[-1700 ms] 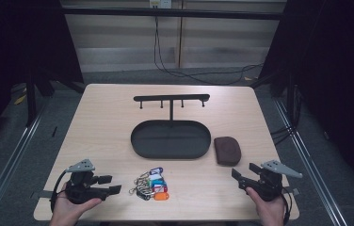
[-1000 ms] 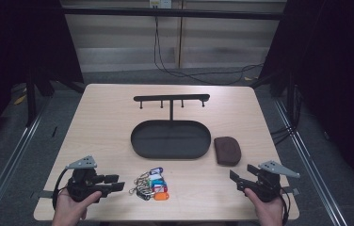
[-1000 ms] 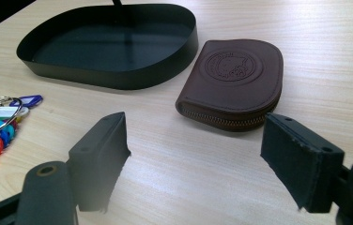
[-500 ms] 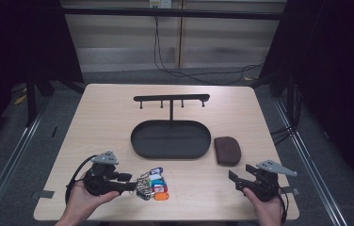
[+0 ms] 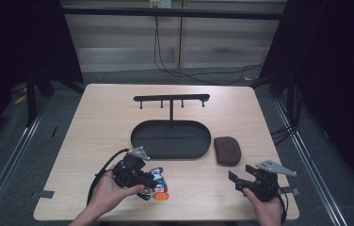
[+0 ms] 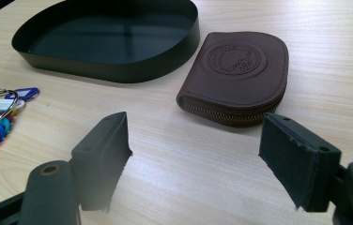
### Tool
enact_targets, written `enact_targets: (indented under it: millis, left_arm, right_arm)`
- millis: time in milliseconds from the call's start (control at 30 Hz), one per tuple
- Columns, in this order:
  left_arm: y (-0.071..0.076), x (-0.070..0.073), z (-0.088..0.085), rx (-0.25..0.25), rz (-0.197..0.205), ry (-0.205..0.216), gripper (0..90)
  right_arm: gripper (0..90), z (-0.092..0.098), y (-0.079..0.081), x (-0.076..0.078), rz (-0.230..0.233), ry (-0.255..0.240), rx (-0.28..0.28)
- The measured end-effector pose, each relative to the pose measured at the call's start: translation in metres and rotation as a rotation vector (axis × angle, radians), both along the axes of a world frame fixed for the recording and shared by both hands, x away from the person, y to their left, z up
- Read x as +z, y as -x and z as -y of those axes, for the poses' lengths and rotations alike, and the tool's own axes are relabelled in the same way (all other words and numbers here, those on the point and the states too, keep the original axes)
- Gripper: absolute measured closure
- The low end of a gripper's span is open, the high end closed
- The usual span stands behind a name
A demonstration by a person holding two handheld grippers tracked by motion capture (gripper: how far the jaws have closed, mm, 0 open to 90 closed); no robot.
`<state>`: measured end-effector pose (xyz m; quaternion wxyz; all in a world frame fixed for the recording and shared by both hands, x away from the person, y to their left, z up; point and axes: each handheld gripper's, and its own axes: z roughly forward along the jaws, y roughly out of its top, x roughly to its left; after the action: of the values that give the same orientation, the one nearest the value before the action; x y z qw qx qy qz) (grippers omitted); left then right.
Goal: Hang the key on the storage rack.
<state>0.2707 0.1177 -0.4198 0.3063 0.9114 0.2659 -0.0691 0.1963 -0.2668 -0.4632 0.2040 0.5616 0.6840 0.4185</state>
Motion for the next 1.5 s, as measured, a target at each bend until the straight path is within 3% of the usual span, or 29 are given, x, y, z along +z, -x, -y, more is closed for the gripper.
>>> enact_targets:
  millis: [267,367,567,867,1067,1167,1300,1500]
  left_arm:
    - [-0.01,-0.013,0.021,-0.017,-0.053,-0.092,78.3]
    - [-0.013,-0.021,0.03,-0.023,-0.075,-0.148,79.5]
    - [-0.016,-0.029,0.038,-0.029,-0.095,-0.197,79.4]
    - [-0.014,-0.038,0.05,-0.052,-0.09,-0.293,77.9]
    - [-0.012,-0.041,0.053,-0.051,-0.098,-0.315,76.7]
    - [-0.007,-0.043,0.061,-0.05,-0.066,-0.357,75.7]
    - [-0.008,-0.042,0.067,-0.053,-0.062,-0.399,78.4]
    - [-0.014,-0.043,0.068,-0.045,-0.09,-0.405,83.5]
  right_arm:
    - [24.6,0.0,-0.001,-0.001,-0.003,0.001,-0.001]
    - [24.6,-0.001,-0.001,0.0,-0.002,0.0,-0.001]
    - [24.6,0.0,-0.001,-0.001,-0.004,0.003,-0.004]
    - [24.6,0.0,-0.001,-0.001,-0.004,0.004,-0.009]
    - [24.6,0.0,-0.002,-0.001,-0.006,0.004,-0.009]
    - [24.6,0.0,-0.001,-0.001,-0.004,0.006,-0.009]
    - [24.6,0.0,-0.001,-0.001,-0.006,0.005,-0.01]
    - [24.6,0.0,-0.002,-0.001,-0.007,0.005,-0.009]
